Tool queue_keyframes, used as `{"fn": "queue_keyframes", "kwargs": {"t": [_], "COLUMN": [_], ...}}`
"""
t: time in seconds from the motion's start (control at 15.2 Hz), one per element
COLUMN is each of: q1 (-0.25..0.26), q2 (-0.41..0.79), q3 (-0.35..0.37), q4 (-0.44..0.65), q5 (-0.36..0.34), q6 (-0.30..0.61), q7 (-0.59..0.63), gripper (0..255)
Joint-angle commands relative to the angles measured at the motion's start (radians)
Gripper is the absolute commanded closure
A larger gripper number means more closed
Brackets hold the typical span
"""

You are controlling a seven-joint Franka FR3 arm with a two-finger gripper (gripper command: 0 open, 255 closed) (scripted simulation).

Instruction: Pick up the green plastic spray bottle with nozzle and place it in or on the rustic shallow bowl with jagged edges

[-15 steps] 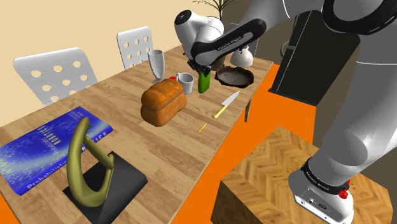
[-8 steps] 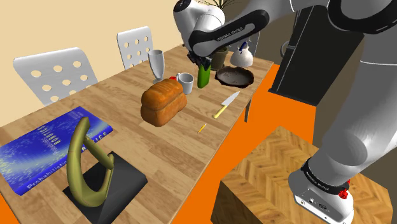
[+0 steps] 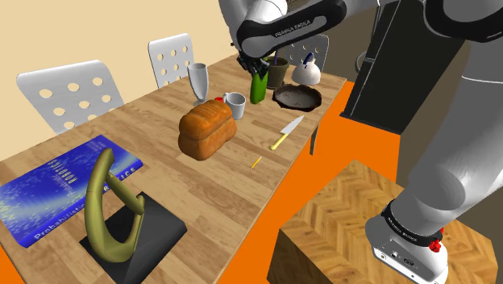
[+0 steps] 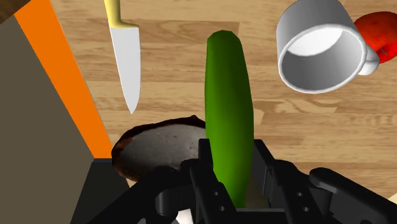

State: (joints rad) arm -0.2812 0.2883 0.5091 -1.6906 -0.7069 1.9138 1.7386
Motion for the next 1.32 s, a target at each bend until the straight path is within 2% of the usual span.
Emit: {"fn": "queue_keyframes", "kwargs": {"t": [0.0, 0.2, 0.73, 1.25], "q1": [0.000, 0.001, -0.128, -0.238], "q2": [-0.006, -0.012, -0.040, -0.003], "q3": [0.002, 0.005, -0.057, -0.119], "q4": [0.018, 0.040, -0.002, 0.038], "q5": [0.008, 0.016, 0.034, 0.045], "q6": [-0.019, -0.041, 0.076, 0.162], "q7": [-0.015, -0.030, -0.182, -0.337], "gripper": [255, 255, 255, 255]}}
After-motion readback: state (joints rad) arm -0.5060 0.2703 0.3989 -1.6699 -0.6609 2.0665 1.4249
